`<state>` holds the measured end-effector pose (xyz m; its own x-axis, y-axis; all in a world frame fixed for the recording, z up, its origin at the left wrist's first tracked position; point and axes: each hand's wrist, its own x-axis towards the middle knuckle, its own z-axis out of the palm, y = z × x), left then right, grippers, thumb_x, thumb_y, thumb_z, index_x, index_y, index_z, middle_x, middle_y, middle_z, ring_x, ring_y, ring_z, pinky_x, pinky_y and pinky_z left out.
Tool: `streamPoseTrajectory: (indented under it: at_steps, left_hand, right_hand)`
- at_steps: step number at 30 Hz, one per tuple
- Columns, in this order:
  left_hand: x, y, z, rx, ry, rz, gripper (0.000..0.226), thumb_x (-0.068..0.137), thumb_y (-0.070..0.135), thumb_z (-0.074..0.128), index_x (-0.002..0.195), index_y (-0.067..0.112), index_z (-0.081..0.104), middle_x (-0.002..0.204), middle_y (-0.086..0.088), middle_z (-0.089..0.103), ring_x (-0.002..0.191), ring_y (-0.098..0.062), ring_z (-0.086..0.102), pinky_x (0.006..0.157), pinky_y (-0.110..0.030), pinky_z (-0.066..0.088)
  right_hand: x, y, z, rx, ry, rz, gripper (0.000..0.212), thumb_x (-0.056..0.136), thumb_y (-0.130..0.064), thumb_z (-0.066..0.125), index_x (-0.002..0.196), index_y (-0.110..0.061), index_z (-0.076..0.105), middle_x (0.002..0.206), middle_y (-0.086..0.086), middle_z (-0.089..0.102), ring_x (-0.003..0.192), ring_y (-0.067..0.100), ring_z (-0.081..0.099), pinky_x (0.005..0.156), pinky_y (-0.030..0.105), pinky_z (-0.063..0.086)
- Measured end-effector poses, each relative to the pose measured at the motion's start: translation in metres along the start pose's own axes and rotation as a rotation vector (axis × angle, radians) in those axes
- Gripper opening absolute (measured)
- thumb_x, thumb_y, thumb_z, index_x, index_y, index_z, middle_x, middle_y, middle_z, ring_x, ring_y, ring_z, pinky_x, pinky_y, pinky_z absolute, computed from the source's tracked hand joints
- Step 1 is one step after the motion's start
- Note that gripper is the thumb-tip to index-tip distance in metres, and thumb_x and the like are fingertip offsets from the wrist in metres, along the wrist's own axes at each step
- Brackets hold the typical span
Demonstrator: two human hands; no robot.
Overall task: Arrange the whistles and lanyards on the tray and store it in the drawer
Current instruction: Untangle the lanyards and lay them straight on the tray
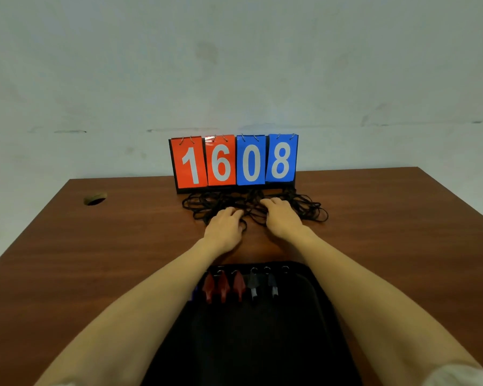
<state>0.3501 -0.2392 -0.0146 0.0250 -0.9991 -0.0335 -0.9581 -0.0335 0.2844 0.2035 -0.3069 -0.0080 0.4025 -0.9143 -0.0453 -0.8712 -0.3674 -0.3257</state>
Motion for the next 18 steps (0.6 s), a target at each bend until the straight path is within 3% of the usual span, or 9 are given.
streamPoseTrajectory:
  at_steps: [4, 8, 12, 15, 18]
  left_hand:
    - [0.020, -0.008, 0.007, 0.040, 0.028, 0.002, 0.054, 0.098, 0.022, 0.041, 0.149, 0.017, 0.024, 0.155, -0.007, 0.022, 0.144, -0.028, 0.017, 0.116, -0.044, 0.021]
    - [0.026, -0.020, 0.021, 0.063, -0.115, -0.037, 0.049, 0.102, 0.028, 0.031, 0.149, 0.022, 0.021, 0.158, -0.003, 0.015, 0.146, -0.027, 0.010, 0.118, -0.046, 0.014]
    - [0.028, -0.028, 0.026, -0.028, -0.157, -0.030, 0.048, 0.102, 0.031, 0.029, 0.149, 0.021, 0.023, 0.159, -0.001, 0.014, 0.147, -0.025, 0.009, 0.120, -0.043, 0.012]
    - [0.029, -0.029, 0.027, -0.031, -0.152, -0.027, 0.049, 0.103, 0.029, 0.030, 0.149, 0.020, 0.022, 0.159, -0.001, 0.012, 0.147, -0.025, 0.007, 0.120, -0.043, 0.011]
    - [0.023, -0.024, 0.031, -0.006, -0.131, -0.041, 0.048, 0.103, 0.029, 0.024, 0.150, 0.019, 0.019, 0.160, -0.001, 0.010, 0.148, -0.024, 0.005, 0.120, -0.042, 0.009]
  right_hand:
    - [0.026, 0.001, 0.003, -0.028, 0.075, -0.009, 0.062, 0.093, -0.002, 0.041, 0.149, -0.022, 0.024, 0.153, 0.009, 0.027, 0.137, 0.031, 0.027, 0.105, 0.047, 0.040]
    - [0.045, 0.001, 0.008, -0.119, 0.014, -0.040, 0.066, 0.094, -0.003, 0.041, 0.151, -0.026, 0.017, 0.157, 0.005, 0.017, 0.138, 0.032, 0.025, 0.105, 0.048, 0.041]
    - [0.046, 0.005, 0.017, -0.210, -0.022, 0.010, 0.048, 0.093, 0.001, 0.042, 0.138, -0.014, 0.040, 0.137, 0.013, 0.041, 0.124, 0.034, 0.040, 0.096, 0.044, 0.045]
    - [0.037, 0.010, 0.015, -0.207, 0.113, 0.030, 0.033, 0.094, 0.000, 0.042, 0.124, -0.009, 0.053, 0.123, 0.014, 0.051, 0.115, 0.032, 0.047, 0.084, 0.038, 0.046]
    - [0.025, 0.011, 0.003, -0.242, 0.276, -0.024, 0.029, 0.097, -0.012, 0.047, 0.120, -0.014, 0.062, 0.129, 0.009, 0.051, 0.118, 0.029, 0.044, 0.089, 0.037, 0.045]
